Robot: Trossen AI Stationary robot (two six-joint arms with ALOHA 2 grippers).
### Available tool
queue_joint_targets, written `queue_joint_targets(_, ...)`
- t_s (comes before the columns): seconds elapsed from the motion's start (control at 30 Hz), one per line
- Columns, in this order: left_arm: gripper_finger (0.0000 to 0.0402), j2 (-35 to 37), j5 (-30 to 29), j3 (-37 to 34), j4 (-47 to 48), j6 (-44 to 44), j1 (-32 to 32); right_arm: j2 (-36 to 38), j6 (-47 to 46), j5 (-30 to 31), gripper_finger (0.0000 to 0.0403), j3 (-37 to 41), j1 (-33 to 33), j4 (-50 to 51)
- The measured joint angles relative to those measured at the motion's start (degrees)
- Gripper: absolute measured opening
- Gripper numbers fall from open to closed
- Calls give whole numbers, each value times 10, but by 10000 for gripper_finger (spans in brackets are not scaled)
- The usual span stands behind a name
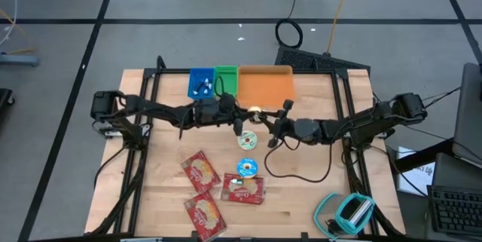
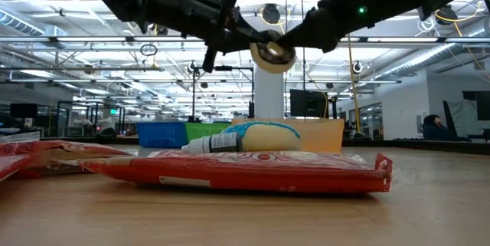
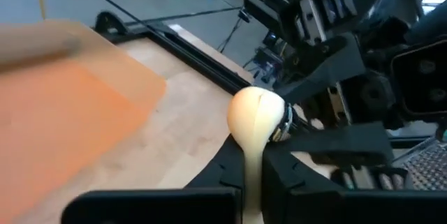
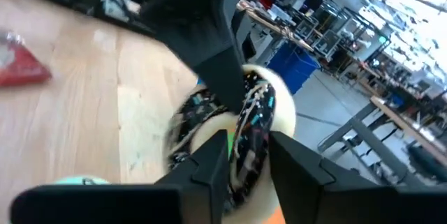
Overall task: Pick & Place Food Item
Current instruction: Put the black donut into the green bin
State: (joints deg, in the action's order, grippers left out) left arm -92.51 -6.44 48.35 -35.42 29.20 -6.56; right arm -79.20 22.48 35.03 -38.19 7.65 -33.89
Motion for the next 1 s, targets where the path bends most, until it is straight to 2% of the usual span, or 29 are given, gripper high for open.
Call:
queue_joint_targets(0.17, 39, 40, -27, 1, 44, -7, -42, 8, -40, -9, 127, 2, -2, 17)
queue_joint_targets(0.27, 48, 52, -24, 1, 92, -10, -69, 21, -45, -8, 144, 2, -2, 26)
queue_joint_targets(0.47, 17, 62, -14, 0, 167, -23, -137, 44, -44, -7, 165, 2, -19, 65)
queue_joint_targets(0.57, 10, 61, 20, 0, 180, -33, -178, 55, -44, -7, 170, 8, -43, 72)
queue_joint_targets(0.8, 21, 57, 78, 0, 221, -26, -275, 77, -70, -7, 168, 38, -107, 72)
queue_joint_targets(0.9, 10, 36, 114, 1, 227, -20, -293, 76, -71, -10, 167, 52, -125, 63)
queue_joint_targets(1.0, 13, 10, 124, 1, 214, -17, -295, 77, -70, -21, 169, 59, -139, 54)
